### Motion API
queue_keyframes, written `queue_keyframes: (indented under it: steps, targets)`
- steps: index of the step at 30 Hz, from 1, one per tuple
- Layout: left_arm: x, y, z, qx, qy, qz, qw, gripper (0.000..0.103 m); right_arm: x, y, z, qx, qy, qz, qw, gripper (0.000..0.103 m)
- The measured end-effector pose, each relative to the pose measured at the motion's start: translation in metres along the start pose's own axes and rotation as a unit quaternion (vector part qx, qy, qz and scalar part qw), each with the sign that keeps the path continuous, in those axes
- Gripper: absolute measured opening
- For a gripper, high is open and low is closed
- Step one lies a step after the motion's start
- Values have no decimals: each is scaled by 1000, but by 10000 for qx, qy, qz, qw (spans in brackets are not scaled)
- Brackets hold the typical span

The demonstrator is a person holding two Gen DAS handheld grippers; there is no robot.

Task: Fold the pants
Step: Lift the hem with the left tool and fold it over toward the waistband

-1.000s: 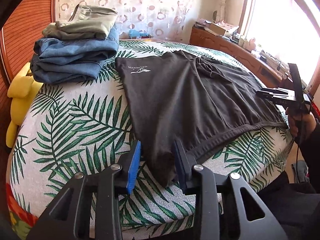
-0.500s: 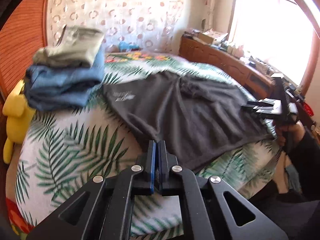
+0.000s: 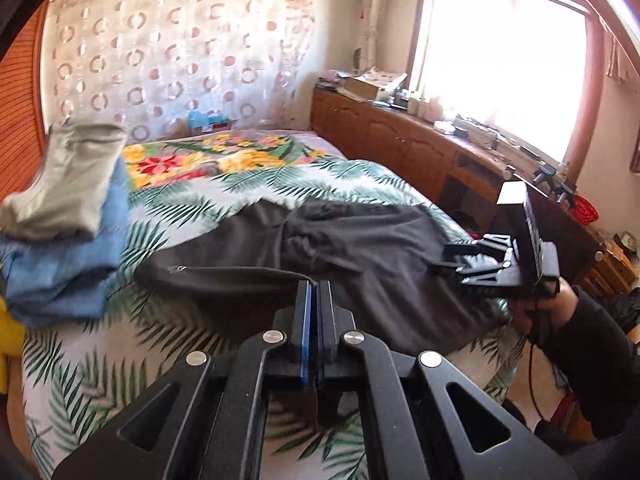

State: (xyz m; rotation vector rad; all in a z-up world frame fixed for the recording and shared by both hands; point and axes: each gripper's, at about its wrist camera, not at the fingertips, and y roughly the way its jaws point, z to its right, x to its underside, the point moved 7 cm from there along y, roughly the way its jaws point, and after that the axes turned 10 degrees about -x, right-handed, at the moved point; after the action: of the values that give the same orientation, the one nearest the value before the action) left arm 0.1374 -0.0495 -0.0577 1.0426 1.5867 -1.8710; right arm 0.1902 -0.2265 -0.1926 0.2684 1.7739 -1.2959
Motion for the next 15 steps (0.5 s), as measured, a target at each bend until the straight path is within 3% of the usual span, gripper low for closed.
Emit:
queue_keyframes:
  steps: [7,15]
  targets:
    - [-26,11,30,237,265,32,9994,3,0,1,0,1,5,3,10000,58]
    - [-33,31,49,348,396,-133,9985,3,1,1,1,1,9,6,10000,58]
